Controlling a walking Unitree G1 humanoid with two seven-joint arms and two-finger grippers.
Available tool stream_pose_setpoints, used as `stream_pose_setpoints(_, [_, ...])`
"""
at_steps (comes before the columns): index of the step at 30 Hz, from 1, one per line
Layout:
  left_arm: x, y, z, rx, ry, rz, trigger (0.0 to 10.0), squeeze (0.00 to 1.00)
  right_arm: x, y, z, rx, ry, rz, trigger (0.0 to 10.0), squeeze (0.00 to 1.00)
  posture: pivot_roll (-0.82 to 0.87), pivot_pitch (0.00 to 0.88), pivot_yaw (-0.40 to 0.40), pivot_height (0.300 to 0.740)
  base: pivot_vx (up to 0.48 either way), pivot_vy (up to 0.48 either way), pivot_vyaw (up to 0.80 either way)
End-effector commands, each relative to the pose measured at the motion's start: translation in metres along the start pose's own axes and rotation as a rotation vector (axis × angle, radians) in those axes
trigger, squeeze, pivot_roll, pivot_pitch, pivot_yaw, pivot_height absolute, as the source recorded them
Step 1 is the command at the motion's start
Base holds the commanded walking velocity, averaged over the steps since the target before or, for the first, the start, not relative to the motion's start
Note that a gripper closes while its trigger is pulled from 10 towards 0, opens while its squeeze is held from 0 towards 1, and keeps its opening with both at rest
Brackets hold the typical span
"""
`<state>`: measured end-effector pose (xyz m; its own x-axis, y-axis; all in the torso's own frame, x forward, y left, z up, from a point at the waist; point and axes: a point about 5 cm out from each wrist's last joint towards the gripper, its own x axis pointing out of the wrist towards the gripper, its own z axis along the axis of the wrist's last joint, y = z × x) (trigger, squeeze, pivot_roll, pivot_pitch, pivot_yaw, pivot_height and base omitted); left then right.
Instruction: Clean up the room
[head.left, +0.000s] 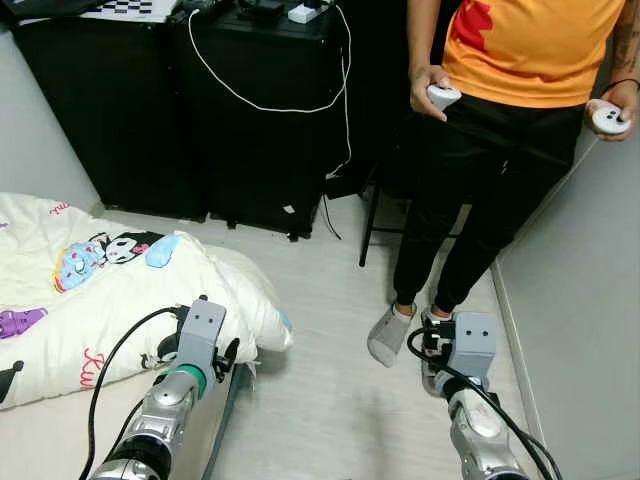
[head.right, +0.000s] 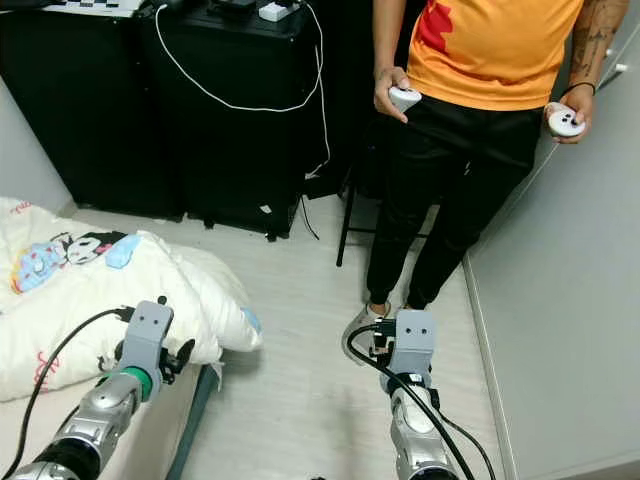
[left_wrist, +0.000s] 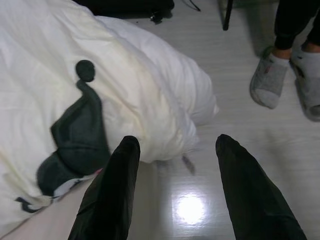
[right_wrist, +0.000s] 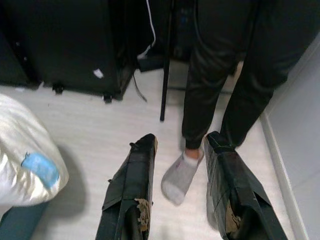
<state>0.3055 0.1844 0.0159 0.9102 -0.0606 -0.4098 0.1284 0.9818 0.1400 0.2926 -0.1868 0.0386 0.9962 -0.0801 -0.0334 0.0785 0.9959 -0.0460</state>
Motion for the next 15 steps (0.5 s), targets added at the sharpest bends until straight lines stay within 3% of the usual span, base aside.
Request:
stream_pose_setpoints(1, [0.000,-0.002,-0.002,-0.016,0.011,-0.001,10.0,0.00,-0.003,-0.002,-0.001,-0.001,-0.005,-0.005,10.0,0.00,0.00,0.079,0.030,0.682,0.000,0.000,0.00])
stream_pose_setpoints(15, [0.004,-0.010,0.010,-0.059,-0.026,-0.016,10.0,0.00,-0.002,-0.007,0.006,-0.002,-0.042,-0.017,10.0,0.00,-0.01,0.088,0.026,0.608,0.000,0.000,0.00])
